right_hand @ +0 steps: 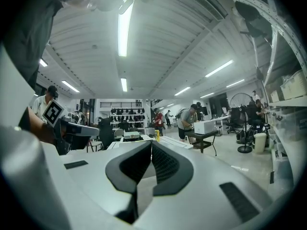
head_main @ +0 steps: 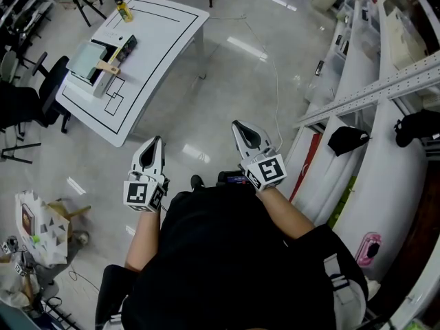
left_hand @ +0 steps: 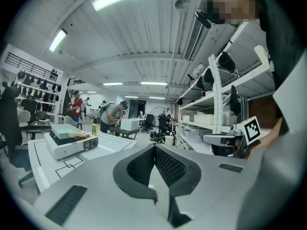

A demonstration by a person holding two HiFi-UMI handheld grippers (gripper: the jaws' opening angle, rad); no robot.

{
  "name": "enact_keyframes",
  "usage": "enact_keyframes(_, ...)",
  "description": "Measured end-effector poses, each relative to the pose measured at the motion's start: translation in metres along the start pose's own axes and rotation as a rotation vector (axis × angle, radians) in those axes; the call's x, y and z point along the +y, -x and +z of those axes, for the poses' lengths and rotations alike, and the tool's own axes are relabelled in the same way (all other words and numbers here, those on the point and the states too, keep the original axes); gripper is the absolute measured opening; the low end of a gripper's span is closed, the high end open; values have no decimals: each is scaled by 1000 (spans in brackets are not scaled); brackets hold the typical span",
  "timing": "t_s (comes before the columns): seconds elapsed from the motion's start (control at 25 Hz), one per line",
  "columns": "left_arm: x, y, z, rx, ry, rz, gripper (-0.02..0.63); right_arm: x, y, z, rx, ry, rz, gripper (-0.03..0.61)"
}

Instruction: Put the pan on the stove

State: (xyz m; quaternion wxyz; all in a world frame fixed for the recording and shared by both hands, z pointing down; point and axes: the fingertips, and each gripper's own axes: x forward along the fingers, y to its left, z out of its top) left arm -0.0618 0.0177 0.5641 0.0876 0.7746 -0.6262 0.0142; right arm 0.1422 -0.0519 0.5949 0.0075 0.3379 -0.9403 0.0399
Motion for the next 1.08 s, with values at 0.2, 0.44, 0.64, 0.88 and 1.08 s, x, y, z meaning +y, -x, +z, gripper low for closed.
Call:
enact_keyframes(0.2,-5,-3,-4,6,-4,2,17,-7,6,-5,10,-6,-3,23)
enact_keyframes(0.44,-12,-8,-5,14,7,6,17,-15,9,-7,9,-15,2,23)
enact_keyframes(0.64,-12,-10,-13,26,-7,12,17,-22,11,-11,8,-28,5,23)
enact_keyframes(0.88,-19,-20,-12,39,13,19,17,-35,12,-16,3,-46,4,23)
enact_keyframes(1.08,-22,-30,-14,40,12,24,17,-49,12,-17,4,-53,1,23)
